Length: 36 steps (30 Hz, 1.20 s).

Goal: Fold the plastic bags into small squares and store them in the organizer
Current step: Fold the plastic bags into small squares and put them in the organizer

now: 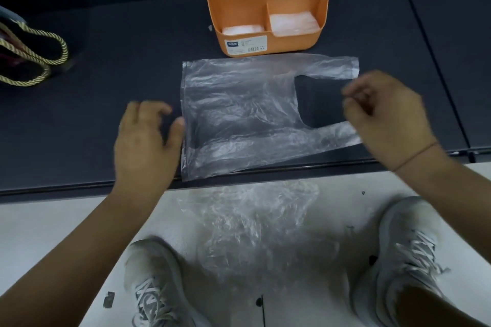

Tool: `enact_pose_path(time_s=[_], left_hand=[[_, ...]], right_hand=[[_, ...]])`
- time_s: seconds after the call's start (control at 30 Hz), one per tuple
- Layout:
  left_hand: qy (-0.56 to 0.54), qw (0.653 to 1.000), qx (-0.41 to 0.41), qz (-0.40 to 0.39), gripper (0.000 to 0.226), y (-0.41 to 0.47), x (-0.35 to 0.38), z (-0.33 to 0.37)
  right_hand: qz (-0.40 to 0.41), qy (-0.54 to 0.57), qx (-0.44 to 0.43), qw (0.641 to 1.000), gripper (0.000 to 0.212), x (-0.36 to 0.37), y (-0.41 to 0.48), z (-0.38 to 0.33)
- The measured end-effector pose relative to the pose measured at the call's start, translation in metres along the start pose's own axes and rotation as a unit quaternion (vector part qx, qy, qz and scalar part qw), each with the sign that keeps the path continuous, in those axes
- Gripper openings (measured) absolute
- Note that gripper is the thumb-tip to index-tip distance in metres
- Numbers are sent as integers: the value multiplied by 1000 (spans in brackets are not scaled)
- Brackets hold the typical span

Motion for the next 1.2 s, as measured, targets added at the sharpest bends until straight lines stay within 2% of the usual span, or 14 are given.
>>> enact_pose_path(time_s=[0.03, 0.1, 0.17, 0.23, 0.33, 0.47, 0.57, 0.63, 0.7, 0.8, 0.9, 1.03, 1.1, 1.2], left_hand=[[0, 997, 80, 11, 32, 3, 8, 13], [20, 982, 185, -46, 51, 3, 41, 26], [51, 967, 206, -139, 74, -5, 71, 29], [68, 957, 218, -180, 85, -18, 88, 28], [85, 957, 217, -171, 86, -34, 89, 25], [79, 961, 199, -173, 91, -50, 79, 25], [35, 971, 170, -163, 91, -40, 70, 28], [28, 980, 141, -139, 88, -19, 68, 26], [51, 981, 132, -132, 83, 3, 73, 23], [87, 972, 134, -172, 69, 18, 91, 17], [104, 967, 144, -183, 68, 21, 98, 12], [122, 962, 158, -185, 71, 30, 101, 5], [124, 960, 157, -197, 73, 36, 103, 4], [107, 961, 167, -194, 82, 39, 95, 8]], right_hand=[[18, 43, -67, 997, 17, 6, -3, -28], [-27, 100, -195, 975, 30, 32, -19, -78], [-127, 110, -273, 947, 41, 70, -38, -106], [-190, 25, -294, 936, 59, 104, -48, -101], [-236, -142, -224, 935, 84, 123, -46, -51], [-180, -225, -146, 946, 90, 99, -38, -8], [-165, -220, -101, 956, 94, 82, -29, -13], [-151, -170, -156, 961, 84, 84, -23, -45], [-164, -129, -237, 949, 69, 102, -19, -77], [-224, -160, -270, 923, 67, 144, -8, -86], [-220, -213, -206, 929, 74, 151, 8, -53], [-163, -250, -144, 944, 75, 114, 21, 1], [-133, -257, -87, 953, 76, 95, 36, 30], [-87, -258, -18, 962, 86, 71, 49, 55]])
Point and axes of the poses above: each hand's wrist, its own y-axis towards the middle knuckle, its own x-axis out of the palm, z = x × y, the point moved 6 cm from there along y, towards the middle knuckle, and after that the axes turned 11 degrees about z, right-handed, at the moved point
